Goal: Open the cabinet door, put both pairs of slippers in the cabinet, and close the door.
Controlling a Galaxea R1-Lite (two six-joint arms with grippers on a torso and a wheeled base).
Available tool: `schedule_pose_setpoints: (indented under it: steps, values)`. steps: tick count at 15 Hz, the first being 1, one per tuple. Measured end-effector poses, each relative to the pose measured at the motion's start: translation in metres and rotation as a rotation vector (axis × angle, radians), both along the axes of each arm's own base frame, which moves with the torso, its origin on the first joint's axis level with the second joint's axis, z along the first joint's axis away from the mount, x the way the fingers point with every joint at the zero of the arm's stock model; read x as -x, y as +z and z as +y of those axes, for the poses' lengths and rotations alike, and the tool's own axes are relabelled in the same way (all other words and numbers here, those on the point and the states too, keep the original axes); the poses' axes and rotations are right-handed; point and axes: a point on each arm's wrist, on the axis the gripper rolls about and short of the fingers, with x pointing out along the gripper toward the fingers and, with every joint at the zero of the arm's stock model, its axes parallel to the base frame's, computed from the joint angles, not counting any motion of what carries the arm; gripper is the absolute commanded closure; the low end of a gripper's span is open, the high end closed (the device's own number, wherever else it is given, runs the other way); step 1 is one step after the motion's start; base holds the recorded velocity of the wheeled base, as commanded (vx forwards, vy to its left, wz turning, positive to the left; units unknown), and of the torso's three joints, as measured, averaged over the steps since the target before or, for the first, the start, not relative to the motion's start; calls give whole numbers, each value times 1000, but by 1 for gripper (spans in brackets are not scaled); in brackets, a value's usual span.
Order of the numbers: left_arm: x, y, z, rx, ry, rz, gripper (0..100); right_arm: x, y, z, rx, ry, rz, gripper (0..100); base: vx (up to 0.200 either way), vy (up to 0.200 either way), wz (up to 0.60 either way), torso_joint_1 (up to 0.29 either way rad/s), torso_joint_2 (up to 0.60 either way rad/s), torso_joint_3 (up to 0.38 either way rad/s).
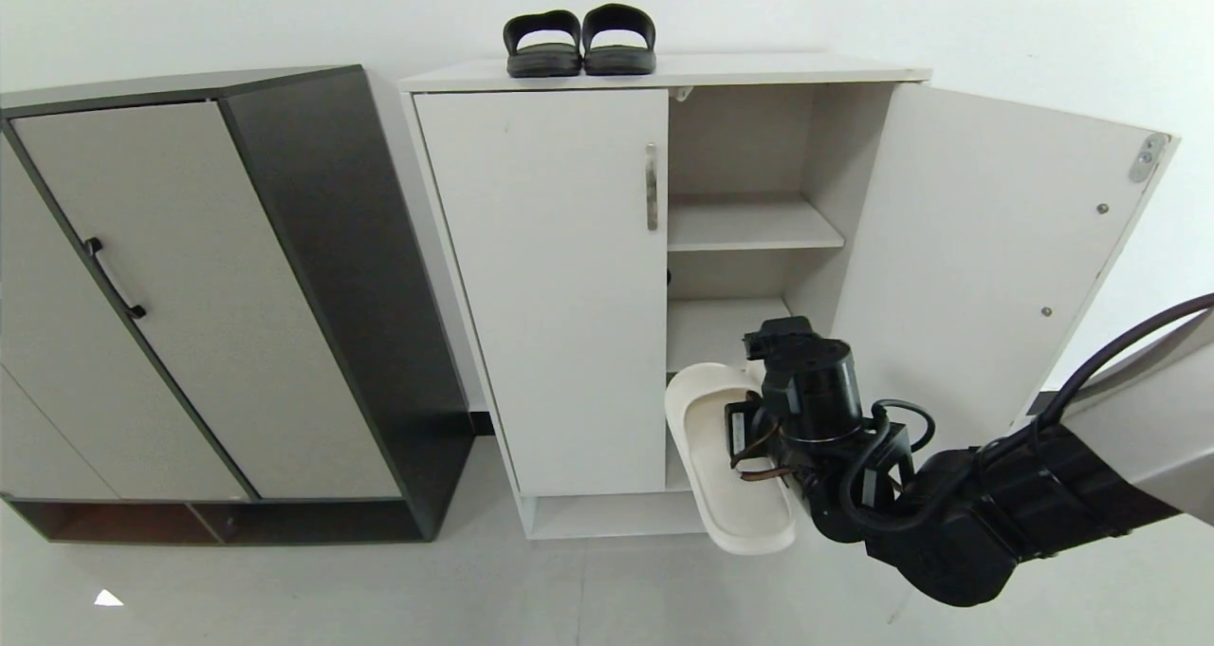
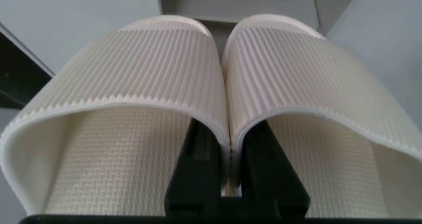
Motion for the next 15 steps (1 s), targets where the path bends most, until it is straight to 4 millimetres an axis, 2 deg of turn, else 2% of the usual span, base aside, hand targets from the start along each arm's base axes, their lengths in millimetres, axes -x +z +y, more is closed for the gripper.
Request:
schedule_pose_setpoints:
  steps: [2, 4, 6, 15]
  values:
    - [10, -34, -3, -3, -84, -34, 100, 1, -2, 2, 3, 6, 3, 100, 0, 0, 0, 0, 0, 0]
    - [12, -50, -9, 4, -322, -126, 100, 1, -5, 4, 3, 11, 7, 100, 0, 0, 0, 0, 0, 0]
    - [12, -62, -13, -1, -501, -106, 100, 1, -5, 5, -1, 13, 2, 100, 0, 0, 0, 0, 0, 0]
    - [14, -66, -13, -4, -514, -126, 100, 0, -2, 14, -25, -1, -33, 100, 0, 0, 0, 0, 0, 0]
